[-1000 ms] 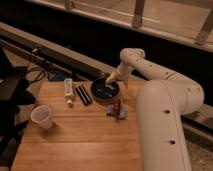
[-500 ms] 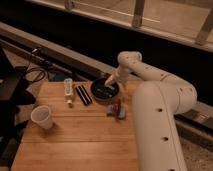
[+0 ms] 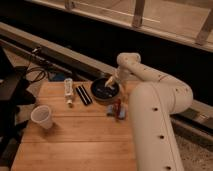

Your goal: Pick up the ceramic bowl

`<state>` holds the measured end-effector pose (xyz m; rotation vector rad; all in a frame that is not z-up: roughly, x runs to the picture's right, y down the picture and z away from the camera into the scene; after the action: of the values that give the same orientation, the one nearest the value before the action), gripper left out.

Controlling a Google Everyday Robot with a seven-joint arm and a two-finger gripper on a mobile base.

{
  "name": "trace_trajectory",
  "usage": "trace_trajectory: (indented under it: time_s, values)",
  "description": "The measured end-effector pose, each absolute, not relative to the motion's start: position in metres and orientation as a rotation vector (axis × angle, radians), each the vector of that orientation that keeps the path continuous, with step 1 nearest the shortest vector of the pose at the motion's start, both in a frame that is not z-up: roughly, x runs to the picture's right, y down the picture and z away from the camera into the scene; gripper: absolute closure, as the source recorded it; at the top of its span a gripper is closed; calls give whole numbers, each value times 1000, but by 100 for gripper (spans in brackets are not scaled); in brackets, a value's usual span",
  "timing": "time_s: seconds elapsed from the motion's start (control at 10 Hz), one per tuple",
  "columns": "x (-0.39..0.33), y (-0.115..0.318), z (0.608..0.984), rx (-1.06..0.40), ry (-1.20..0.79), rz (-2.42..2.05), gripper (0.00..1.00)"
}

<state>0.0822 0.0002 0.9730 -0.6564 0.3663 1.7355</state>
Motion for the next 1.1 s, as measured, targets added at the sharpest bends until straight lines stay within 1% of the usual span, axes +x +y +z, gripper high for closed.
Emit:
trace_trajectory:
  time_s: [0.1,0.3,0.5,0.6,0.8,0.9,1.1]
  values:
    - [84,1,975,-653,369,1736,42]
    - [87,1,977,-647,374,1736,45]
    - [85,1,976,-646,378,1730,58]
    - [86,-3,970,-643,377,1729,73]
    - [88,-8,964,-638,378,1726,89]
    - [88,-9,960,-634,378,1721,93]
    - [93,-24,944,-625,358,1724,93]
